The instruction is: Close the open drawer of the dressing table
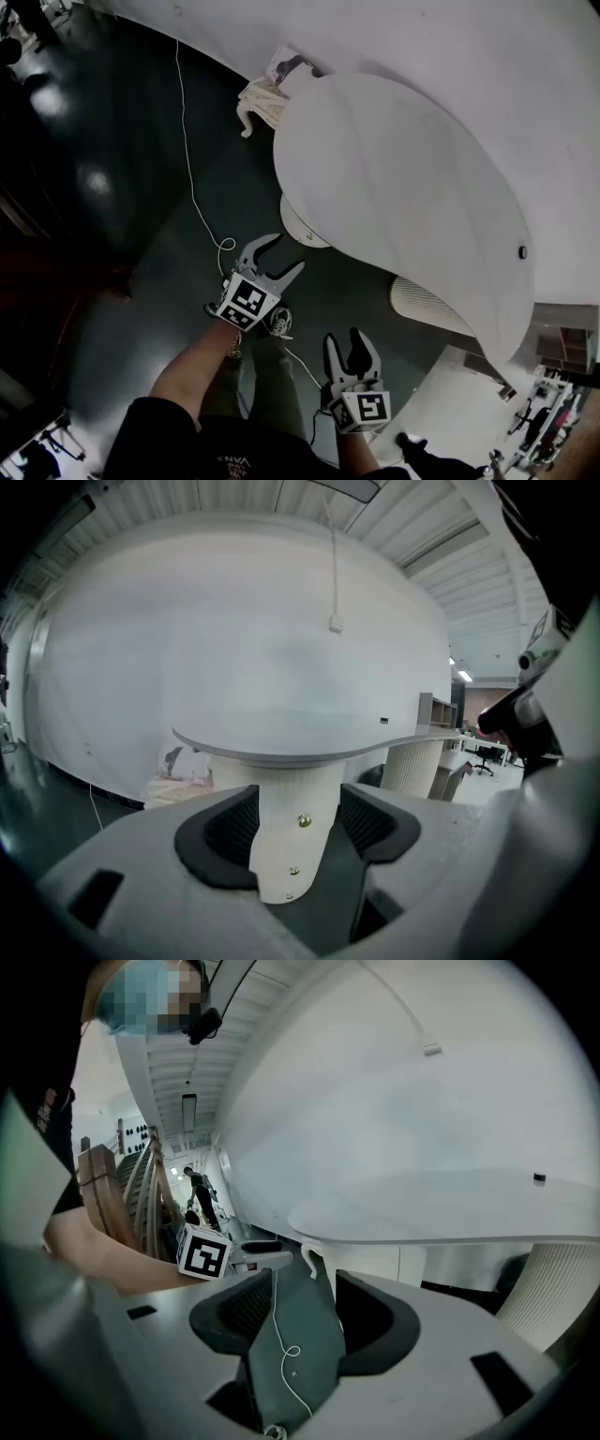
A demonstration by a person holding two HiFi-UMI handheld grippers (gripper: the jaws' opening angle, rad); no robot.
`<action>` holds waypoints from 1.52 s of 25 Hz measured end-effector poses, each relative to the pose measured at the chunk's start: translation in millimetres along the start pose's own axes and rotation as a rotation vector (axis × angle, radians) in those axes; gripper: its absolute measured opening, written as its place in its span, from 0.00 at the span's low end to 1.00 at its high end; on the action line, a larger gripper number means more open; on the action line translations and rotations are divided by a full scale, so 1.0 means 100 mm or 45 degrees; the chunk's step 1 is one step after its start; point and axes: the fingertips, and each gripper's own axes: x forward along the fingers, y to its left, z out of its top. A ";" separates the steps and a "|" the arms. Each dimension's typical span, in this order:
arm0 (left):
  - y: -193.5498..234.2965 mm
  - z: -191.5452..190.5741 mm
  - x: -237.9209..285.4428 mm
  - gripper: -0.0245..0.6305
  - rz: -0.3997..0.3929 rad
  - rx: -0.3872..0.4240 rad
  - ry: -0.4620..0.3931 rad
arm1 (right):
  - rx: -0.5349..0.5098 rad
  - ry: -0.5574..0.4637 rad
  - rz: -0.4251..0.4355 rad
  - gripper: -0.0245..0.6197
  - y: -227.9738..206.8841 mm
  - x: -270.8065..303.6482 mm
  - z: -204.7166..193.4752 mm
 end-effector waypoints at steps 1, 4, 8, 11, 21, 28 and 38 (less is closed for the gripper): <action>-0.02 0.03 -0.08 0.47 -0.004 0.003 -0.001 | -0.002 -0.008 -0.002 0.37 0.04 -0.02 0.02; -0.11 0.13 -0.31 0.45 -0.020 0.023 -0.012 | 0.000 -0.041 -0.016 0.37 0.14 -0.09 0.11; -0.19 0.30 -0.61 0.38 -0.033 0.064 -0.036 | -0.026 -0.070 -0.032 0.36 0.26 -0.17 0.20; -0.24 0.42 -0.86 0.32 -0.038 0.095 -0.052 | -0.054 -0.105 -0.036 0.34 0.39 -0.23 0.27; -0.28 0.79 -1.47 0.17 -0.070 0.165 -0.072 | -0.089 -0.169 -0.053 0.24 0.80 -0.32 0.61; -0.27 1.04 -1.85 0.12 -0.051 0.194 -0.116 | -0.126 -0.222 -0.054 0.14 0.94 -0.37 0.64; -0.32 1.12 -2.25 0.08 -0.065 0.262 -0.049 | -0.161 -0.269 -0.053 0.04 1.04 -0.43 0.86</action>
